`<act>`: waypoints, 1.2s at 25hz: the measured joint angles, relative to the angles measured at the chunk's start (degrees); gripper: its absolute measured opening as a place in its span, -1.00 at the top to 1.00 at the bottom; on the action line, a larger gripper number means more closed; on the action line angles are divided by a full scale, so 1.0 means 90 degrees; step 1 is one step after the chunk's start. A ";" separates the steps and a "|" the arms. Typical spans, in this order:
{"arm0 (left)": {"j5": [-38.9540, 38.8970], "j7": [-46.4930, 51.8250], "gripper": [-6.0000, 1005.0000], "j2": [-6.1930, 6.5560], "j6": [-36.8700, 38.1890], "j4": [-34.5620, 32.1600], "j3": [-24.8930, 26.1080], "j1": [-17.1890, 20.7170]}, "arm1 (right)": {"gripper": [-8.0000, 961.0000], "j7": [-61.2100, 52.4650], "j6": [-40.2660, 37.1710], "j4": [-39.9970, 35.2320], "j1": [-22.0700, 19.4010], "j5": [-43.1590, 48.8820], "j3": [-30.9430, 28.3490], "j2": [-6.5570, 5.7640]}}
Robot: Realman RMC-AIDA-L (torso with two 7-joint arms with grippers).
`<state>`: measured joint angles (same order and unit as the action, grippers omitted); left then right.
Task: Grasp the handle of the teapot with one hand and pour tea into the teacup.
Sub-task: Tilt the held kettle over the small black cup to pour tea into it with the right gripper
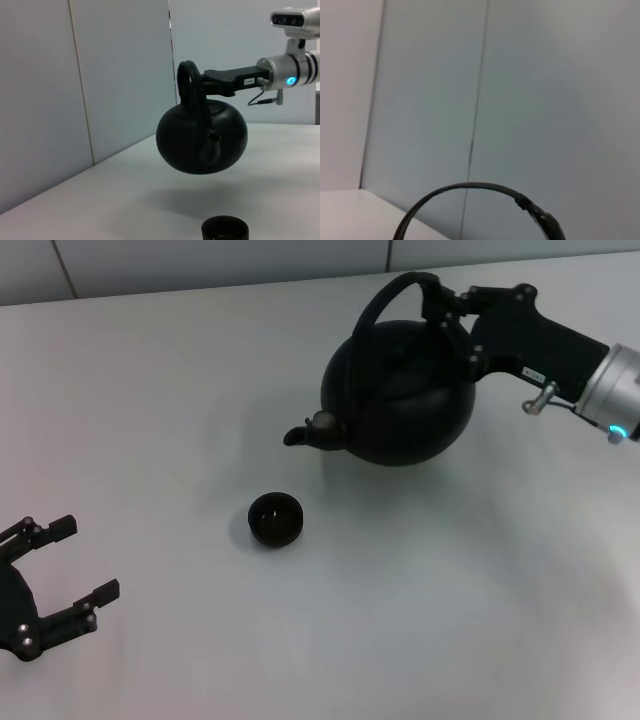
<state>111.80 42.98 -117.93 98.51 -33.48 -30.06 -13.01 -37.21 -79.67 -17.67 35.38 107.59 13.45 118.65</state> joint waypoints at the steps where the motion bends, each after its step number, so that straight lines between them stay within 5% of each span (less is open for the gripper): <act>1: 0.0000 0.0000 -0.62 0.0000 0.0006 0.0000 0.0000 -0.0006 | 0.81 -0.0008 0.0021 -0.0055 0.0039 0.0000 0.0087 0.0000; 30: -0.0004 -0.0013 -0.61 -0.0030 -0.0029 0.0071 0.0001 -0.0020 | 0.82 0.1642 0.0321 -0.0326 0.0375 -0.0027 0.1195 0.0045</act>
<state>111.76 42.86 -118.20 98.25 -32.85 -30.05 -13.19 -22.43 -76.78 -20.60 38.75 107.34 24.21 119.05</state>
